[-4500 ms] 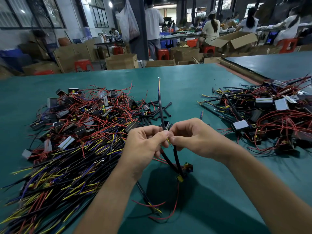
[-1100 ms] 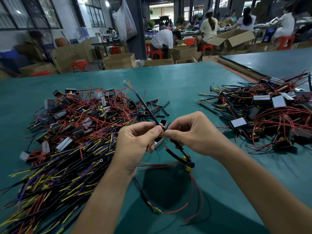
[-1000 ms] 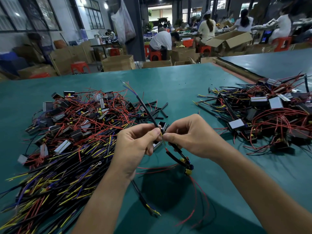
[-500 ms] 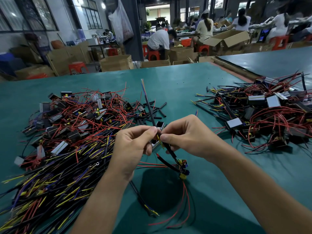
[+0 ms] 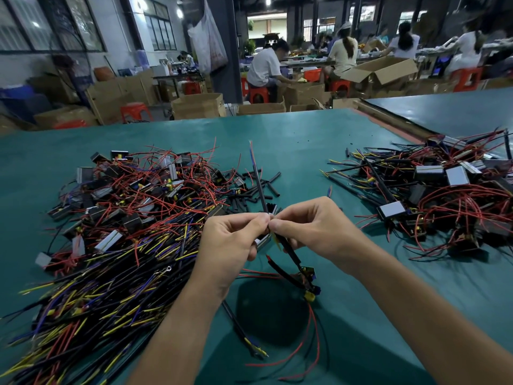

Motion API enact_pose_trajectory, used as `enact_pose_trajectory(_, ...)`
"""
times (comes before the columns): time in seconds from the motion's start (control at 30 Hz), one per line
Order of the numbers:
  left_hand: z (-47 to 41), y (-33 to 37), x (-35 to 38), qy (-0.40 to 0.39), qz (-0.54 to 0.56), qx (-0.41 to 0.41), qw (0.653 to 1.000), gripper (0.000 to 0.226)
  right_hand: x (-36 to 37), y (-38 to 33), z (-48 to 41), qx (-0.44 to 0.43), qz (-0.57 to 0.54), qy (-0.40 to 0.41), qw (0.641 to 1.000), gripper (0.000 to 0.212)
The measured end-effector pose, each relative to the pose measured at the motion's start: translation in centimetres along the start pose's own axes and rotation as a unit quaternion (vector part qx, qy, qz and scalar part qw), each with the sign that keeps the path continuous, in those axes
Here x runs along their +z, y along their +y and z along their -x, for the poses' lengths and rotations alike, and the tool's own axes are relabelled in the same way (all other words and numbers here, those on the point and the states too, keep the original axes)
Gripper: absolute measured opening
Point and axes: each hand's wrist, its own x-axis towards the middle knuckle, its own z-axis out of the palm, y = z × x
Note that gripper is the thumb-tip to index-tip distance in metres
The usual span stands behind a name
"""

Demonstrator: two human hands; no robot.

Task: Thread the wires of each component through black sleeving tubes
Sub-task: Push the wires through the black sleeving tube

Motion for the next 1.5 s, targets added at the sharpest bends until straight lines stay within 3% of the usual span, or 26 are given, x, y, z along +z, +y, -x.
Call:
enact_pose_trajectory(0.13, 0.1, 0.0, 0.2, -0.045, 0.008, -0.032, 0.998, 0.024, -0.6, -0.4, -0.2, -0.008, -0.002, 0.029, 1.000, 0.023)
enact_pose_trajectory(0.33, 0.6, -0.2, 0.1, -0.197, -0.051, -0.086, 0.975, 0.022, -1.9, -0.7, -0.3, 0.011, -0.003, 0.067, 0.998, 0.027)
enact_pose_trajectory(0.4, 0.7, -0.4, 0.4, -0.192, -0.072, -0.085, 0.975, 0.010, -1.9, -0.9, -0.2, 0.011, 0.001, 0.063, 0.998, 0.029)
enact_pose_trajectory(0.6, 0.9, -0.4, 1.3, -0.165, -0.004, -0.109, 0.980, 0.014, -2.0, -1.4, 0.0, -0.023, -0.022, 0.079, 0.996, 0.017)
enact_pose_trajectory(0.77, 0.8, -0.1, 1.4, -0.126, 0.027, -0.067, 0.989, 0.010, -1.9, -1.4, -0.2, -0.052, -0.034, 0.133, 0.989, 0.012)
enact_pose_trajectory(1.1, 0.7, -0.7, 1.4, -0.062, 0.016, -0.011, 0.998, 0.016, -2.0, -0.9, -0.1, -0.100, 0.072, 0.130, 0.984, 0.015)
enact_pose_trajectory(1.27, 0.6, -0.6, 1.3, -0.082, -0.053, 0.061, 0.993, 0.027, -1.9, -1.0, 0.0, -0.098, 0.065, 0.110, 0.987, 0.012)
enact_pose_trajectory(1.5, 0.7, -0.9, 1.3, -0.140, -0.092, 0.047, 0.985, 0.026, -1.9, -1.3, 0.0, -0.041, -0.009, 0.081, 0.996, 0.011)
